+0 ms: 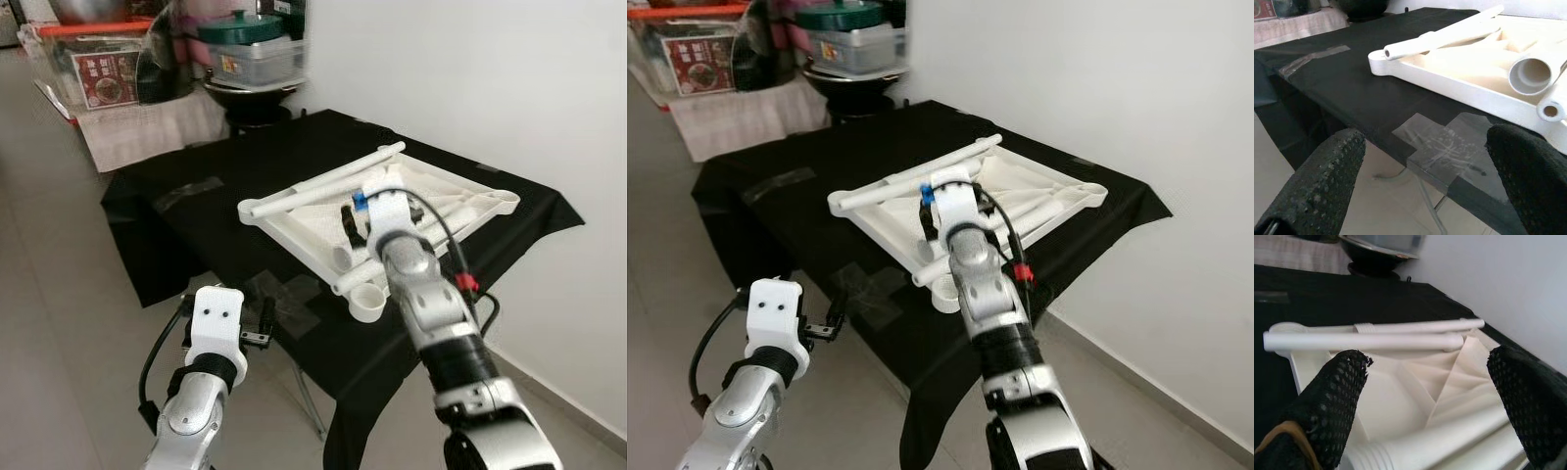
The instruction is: Building children table
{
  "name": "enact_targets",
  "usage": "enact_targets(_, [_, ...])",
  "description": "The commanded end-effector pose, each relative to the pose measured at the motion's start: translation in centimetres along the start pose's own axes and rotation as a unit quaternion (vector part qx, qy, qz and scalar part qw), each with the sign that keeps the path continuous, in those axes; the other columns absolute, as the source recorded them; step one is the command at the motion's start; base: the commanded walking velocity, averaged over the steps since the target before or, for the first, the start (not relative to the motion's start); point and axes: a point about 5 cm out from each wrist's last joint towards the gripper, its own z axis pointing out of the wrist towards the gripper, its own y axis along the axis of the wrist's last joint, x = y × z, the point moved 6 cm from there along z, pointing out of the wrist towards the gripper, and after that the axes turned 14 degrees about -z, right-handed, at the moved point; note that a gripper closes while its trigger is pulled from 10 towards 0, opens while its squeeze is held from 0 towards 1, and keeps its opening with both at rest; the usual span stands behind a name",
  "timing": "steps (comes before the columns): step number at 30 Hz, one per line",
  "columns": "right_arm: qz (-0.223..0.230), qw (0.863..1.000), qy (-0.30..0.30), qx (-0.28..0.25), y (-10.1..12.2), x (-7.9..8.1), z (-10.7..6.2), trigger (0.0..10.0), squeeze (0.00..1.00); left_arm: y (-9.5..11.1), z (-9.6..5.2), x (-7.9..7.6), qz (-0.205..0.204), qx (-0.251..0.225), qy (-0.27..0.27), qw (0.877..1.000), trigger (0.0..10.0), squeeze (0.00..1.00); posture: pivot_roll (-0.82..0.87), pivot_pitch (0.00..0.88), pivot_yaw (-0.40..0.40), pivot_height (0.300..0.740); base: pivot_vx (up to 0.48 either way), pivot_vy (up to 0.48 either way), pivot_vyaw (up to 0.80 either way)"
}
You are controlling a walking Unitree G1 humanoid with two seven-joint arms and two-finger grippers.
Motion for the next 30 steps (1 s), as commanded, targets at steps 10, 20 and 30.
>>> enact_targets(10, [-0.044, 0.99, 0.094, 0.093, -1.2, 4.2, 1.8, 10.0, 0.0, -1.2, -1.2, -1.4, -0.011, 0.035, -0.02, 0.999, 10.0, 0.0, 0.01, 0.034, -0.121, 0.74, 0.0, 0.0, 0.0])
enact_targets(20, [-0.044, 0.987, 0.074, 0.134, -1.8, 3.9, 2.3, 10.0, 0.0, -1.6, -1.6, -1.8, -0.016, 0.046, -0.023, 0.999, 10.0, 0.0, 0.01, 0.054, -0.135, 0.74, 0.0, 0.0, 0.0])
enact_targets(30, [-0.092, 0.975, 0.075, 0.188, -4.1, 3.9, 1.9, 10.0, 0.0, -2.0, -2.2, -2.5, -0.024, 0.056, -0.024, 0.998, 10.0, 0.0, 0.0, 0.066, -0.143, 0.74, 0.0, 0.0, 0.0])
